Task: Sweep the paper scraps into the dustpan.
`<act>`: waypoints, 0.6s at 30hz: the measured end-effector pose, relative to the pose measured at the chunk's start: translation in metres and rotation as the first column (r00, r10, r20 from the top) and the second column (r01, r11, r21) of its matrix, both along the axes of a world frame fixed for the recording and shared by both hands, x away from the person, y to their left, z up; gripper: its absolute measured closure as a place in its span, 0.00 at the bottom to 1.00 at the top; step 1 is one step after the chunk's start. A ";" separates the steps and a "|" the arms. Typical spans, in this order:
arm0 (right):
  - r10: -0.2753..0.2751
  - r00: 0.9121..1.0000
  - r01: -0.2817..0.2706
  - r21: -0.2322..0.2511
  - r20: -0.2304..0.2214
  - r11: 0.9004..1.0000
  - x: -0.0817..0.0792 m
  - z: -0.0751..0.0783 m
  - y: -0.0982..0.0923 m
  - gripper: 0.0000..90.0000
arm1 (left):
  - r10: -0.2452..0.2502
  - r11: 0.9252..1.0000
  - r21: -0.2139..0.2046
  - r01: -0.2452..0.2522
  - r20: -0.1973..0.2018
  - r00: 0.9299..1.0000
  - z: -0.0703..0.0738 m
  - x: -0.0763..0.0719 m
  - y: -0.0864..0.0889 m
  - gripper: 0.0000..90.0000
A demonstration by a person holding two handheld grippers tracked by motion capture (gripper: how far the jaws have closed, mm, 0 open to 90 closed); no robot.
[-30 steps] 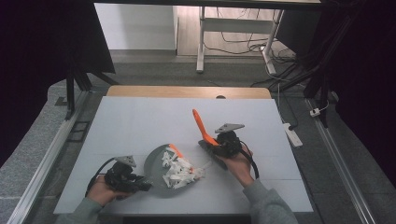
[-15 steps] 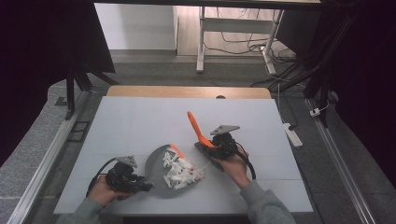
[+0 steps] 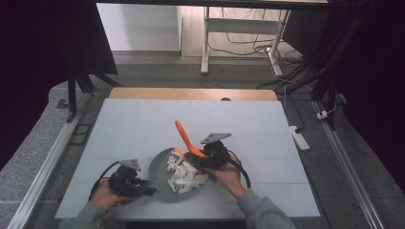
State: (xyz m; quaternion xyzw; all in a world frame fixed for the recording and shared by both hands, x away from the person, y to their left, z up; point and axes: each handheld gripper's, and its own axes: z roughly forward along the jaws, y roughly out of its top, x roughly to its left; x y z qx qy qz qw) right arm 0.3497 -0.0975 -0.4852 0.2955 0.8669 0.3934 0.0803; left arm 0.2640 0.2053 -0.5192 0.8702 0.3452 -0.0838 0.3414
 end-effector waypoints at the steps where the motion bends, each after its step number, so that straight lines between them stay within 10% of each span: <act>1: 0.008 1.000 -0.008 0.007 -0.003 1.000 -0.001 0.000 0.004 0.78 | -0.001 1.000 0.000 0.001 0.001 1.000 0.000 0.000 0.000 0.68; 10: 0.080 0.997 -0.082 0.091 0.016 0.992 -0.014 0.011 0.037 0.78 | -0.003 1.000 -0.002 0.003 0.000 1.000 -0.001 0.000 0.000 0.68; 18: -0.003 0.998 -0.007 0.154 0.069 0.988 -0.006 0.027 0.011 0.78 | -0.002 1.000 -0.002 0.002 0.001 1.000 -0.001 0.000 0.000 0.68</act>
